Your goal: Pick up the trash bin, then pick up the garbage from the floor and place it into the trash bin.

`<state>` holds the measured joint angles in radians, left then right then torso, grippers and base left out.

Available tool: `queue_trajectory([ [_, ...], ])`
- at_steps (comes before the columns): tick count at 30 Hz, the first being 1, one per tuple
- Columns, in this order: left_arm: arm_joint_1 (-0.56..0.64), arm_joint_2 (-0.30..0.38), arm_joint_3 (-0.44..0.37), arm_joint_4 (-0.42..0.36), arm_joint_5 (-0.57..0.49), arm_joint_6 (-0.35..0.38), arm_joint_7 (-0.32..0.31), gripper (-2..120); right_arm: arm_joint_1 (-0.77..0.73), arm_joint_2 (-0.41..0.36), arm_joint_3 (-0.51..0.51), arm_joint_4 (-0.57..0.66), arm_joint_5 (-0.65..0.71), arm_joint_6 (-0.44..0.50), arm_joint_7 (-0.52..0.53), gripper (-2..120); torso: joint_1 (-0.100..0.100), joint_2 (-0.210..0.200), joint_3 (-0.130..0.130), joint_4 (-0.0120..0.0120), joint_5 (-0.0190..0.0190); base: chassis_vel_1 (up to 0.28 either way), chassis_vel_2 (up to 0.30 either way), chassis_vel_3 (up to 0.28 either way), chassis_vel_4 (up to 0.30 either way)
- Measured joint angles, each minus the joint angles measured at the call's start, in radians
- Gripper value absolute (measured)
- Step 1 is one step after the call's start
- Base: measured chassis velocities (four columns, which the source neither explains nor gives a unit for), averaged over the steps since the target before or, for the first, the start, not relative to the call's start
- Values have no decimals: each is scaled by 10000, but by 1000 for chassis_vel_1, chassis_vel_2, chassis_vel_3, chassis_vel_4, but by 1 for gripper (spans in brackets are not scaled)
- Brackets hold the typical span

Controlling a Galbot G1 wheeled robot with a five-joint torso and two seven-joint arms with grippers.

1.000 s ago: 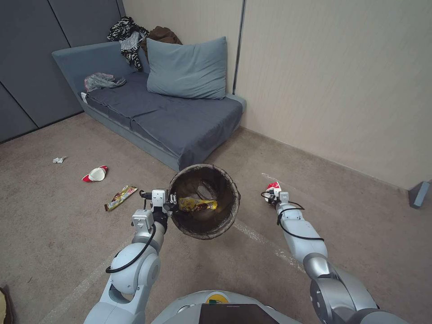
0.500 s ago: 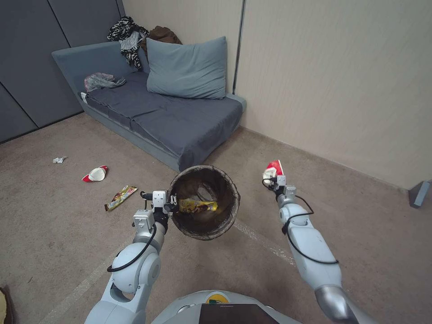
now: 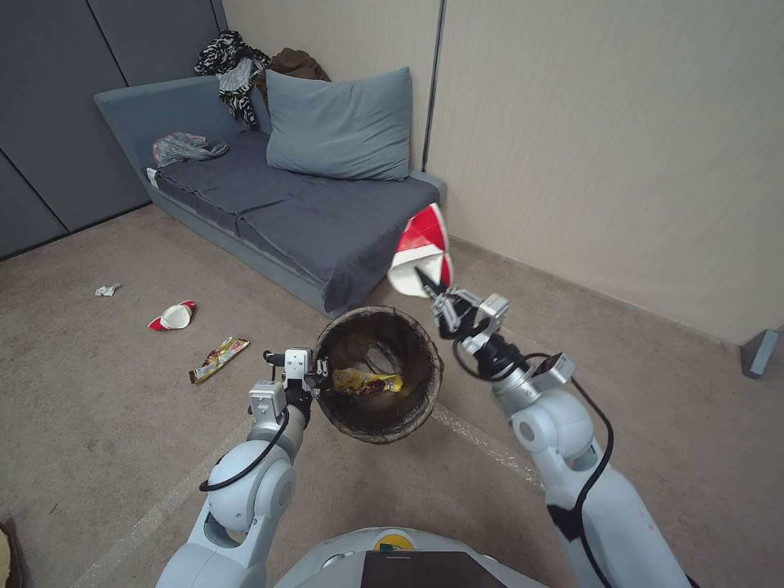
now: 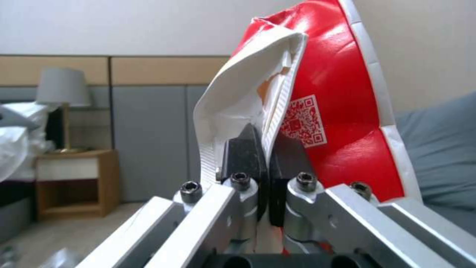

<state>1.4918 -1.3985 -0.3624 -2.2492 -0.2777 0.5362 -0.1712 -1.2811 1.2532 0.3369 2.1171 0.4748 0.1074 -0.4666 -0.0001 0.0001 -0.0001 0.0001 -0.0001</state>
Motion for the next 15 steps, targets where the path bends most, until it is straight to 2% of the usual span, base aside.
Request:
queue_trajectory([
  [9, -49, 2, 18, 10, -43, 15, -4, 0, -534, 19, -924, -435, -772, 247, -12, 0, 0, 0, 0, -1, 1, 0, 0, 0, 0],
  [15, -70, -17, 51, 12, -47, 29, -5, 0, -628, 41, -1092, -1124, -1078, 468, -8, 0, 0, -1, 1, -1, 1, 0, 0, 0, 0],
])
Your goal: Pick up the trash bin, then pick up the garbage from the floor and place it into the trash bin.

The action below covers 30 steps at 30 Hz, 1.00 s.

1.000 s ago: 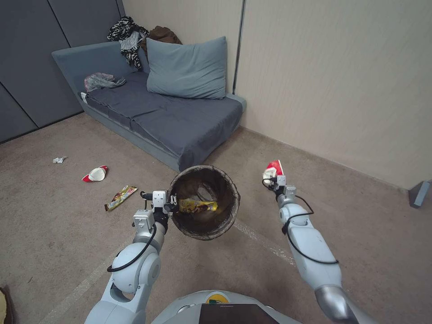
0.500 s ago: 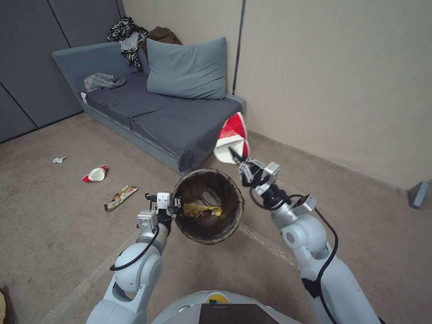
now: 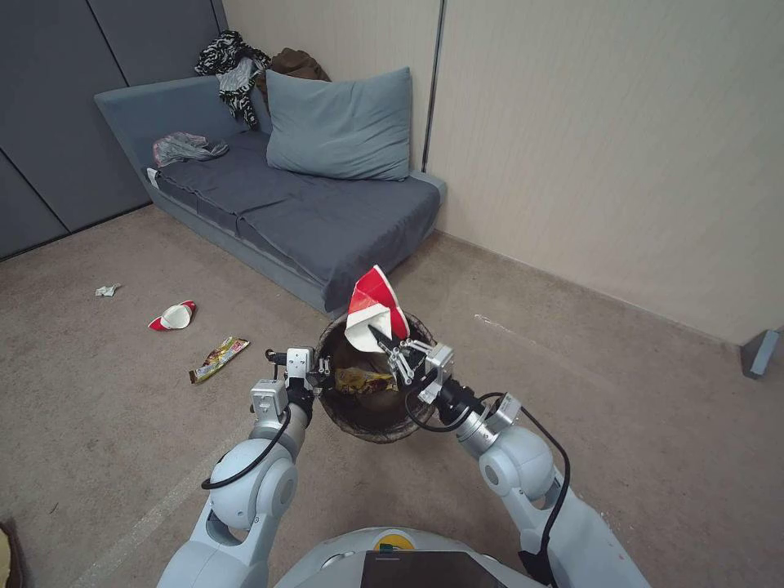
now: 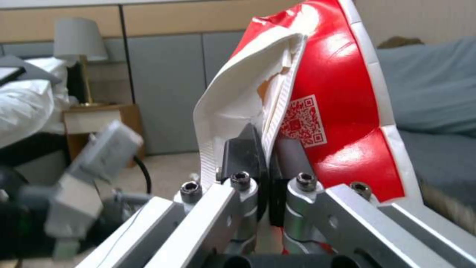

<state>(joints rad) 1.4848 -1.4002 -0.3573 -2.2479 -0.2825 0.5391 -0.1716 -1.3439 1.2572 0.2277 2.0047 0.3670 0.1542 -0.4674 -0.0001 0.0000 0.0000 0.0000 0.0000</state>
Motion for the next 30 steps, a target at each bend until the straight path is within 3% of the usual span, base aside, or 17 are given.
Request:
queue_trajectory([
  [18, 10, -9, -34, -121, -56, 26, -10, 0, 7, 240, -75, -1286, -511, 258, 77, 0, 0, 0, 0, 0, 1, 0, 0, 0, 0],
  [25, -15, -8, -45, -123, -120, 43, 23, 0, -25, 277, -57, -1299, -633, 280, 82, 31, 1, 0, 0, 0, 1, 0, 0, 0, 0],
  [28, -16, -8, -46, -124, -122, 47, 26, 0, -41, 281, -55, -1299, -655, 294, 82, 36, 1, 0, 0, 0, 0, 0, 0, 0, 0],
  [30, -17, -8, -49, -135, -140, 49, 33, 0, -90, 284, -53, -1299, -675, 317, 80, 49, 1, 0, 0, 0, 0, 0, 0, 0, 0],
])
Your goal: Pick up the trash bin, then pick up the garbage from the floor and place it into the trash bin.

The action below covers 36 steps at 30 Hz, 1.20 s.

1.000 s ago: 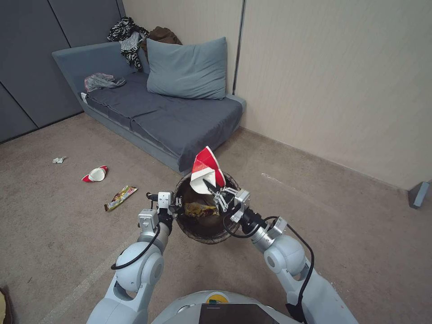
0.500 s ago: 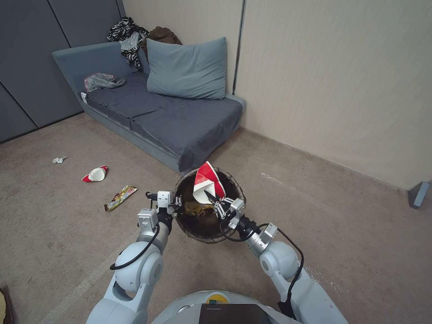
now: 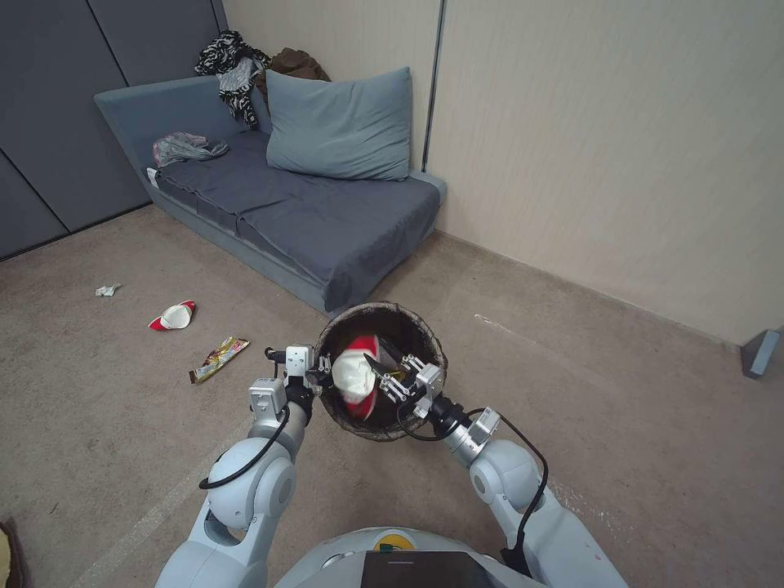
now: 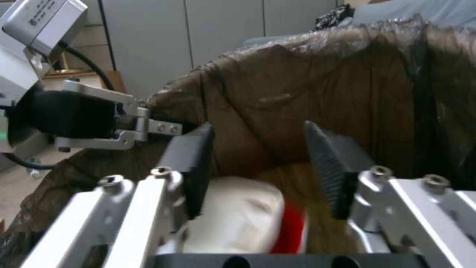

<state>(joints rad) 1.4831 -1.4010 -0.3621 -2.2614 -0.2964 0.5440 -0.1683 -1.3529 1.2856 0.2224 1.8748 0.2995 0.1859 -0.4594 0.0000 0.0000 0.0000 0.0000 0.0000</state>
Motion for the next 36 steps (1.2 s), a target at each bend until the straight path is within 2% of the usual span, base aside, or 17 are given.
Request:
queue_trajectory([
  [1, 0, 0, 0, 0, 0, 0, 0, 0, 0, 0, 0, 0, 0, 0, 0, 49, 0, 0, 0, 0, 0, 0, 0, 0, 0],
  [4, -3, 9, -21, -10, -22, 0, -1, 0, -27, -7, 3, -3, -26, 23, -2, 64, 0, 0, 0, 0, 0, 0, 0, 0, 0],
  [5, -3, 9, -21, -10, -22, 0, -1, 0, -27, -7, 3, -3, -26, 23, -2, 64, 0, 0, 0, 0, 0, 0, 0, 0, 0],
  [8, -3, 9, -30, -41, -22, 5, -9, 0, -48, -21, 4, 20, -42, 29, -3, 76, 0, 0, 0, 0, 0, 0, 0, 0, 0],
  [9, -3, 9, -30, -41, -22, 5, -9, 0, -48, -21, 4, 20, -42, 29, -3, 76, 0, 0, 0, 0, 0, 0, 0, 0, 0],
  [13, -3, 12, -50, -48, -22, 7, -9, 0, -102, -25, 48, 323, -122, 124, -2, 95, 0, 0, 0, 0, 1, 0, 0, 0, 0],
  [22, 3, 21, -106, -23, 51, -68, 0, 0, -231, 75, 356, 1335, -311, 300, 482, 100, 0, 0, 0, 0, 0, 0, 0, 0, 0],
  [25, 14, 16, -147, -19, 68, -133, -10, 0, -469, 347, 845, 2492, -820, 201, 1834, 100, 0, 0, -1, 1, 0, 0, 0, 0, 0],
  [26, 15, 4, -180, -6, 94, -172, -15, 0, -630, 521, 1113, 2886, -1195, -62, 2665, 100, 0, 0, -1, -1, -1, 0, 0, 0, 0],
  [27, 15, 4, -180, -6, 94, -172, -15, 0, -630, 521, 1113, 2886, -1195, -62, 2665, 100, 0, 0, -1, -1, -1, 0, 0, 0, 0],
  [29, 29, -17, -234, 46, 183, -280, -14, 0, -857, 786, 1509, 3083, -1711, -206, 3890, 100, 0, 0, 0, 0, -1, 0, 0, 0, 0],
  [32, 40, -19, -267, 58, 220, -339, -10, 0, -1029, 914, 1756, 3067, -1942, -226, 4472, 100, 0, 0, 0, 0, 0, 0, 0, 0, 0],
  [33, 45, -29, -348, 88, 218, -439, -6, 0, -1358, 1113, 2125, 2833, -2192, -166, 5111, 100, 0, 0, 0, -1, 1, 0, 0, 0, 0],
  [36, 71, -37, -455, 114, 172, -516, -25, 0, -1792, 1293, 2600, 2483, -2420, 46, 5317, 100, 0, 0, 0, -1, 1, 0, 0, 0, 0],
])
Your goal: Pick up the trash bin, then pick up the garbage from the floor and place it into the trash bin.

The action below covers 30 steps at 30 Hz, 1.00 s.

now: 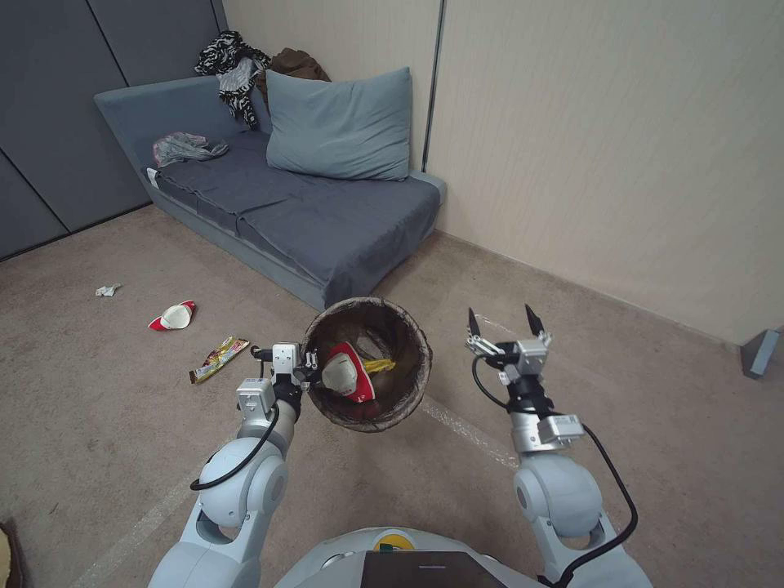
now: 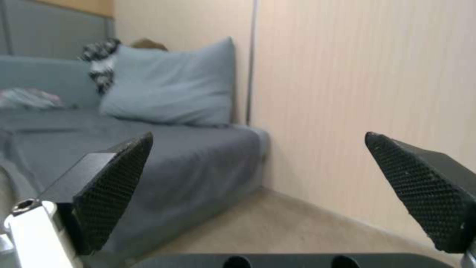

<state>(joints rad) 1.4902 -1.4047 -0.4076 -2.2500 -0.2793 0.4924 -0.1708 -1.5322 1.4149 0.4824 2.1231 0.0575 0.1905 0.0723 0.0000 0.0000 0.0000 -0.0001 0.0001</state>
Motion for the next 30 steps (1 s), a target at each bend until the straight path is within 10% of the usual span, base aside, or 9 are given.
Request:
queue_trajectory([
  [30, 18, -53, -81, 64, -17, -180, -10, 0, 269, 175, 436, -1307, 145, 425, -439, 100, 0, 0, 0, 2, -1, 15, 11, 12, 10],
])
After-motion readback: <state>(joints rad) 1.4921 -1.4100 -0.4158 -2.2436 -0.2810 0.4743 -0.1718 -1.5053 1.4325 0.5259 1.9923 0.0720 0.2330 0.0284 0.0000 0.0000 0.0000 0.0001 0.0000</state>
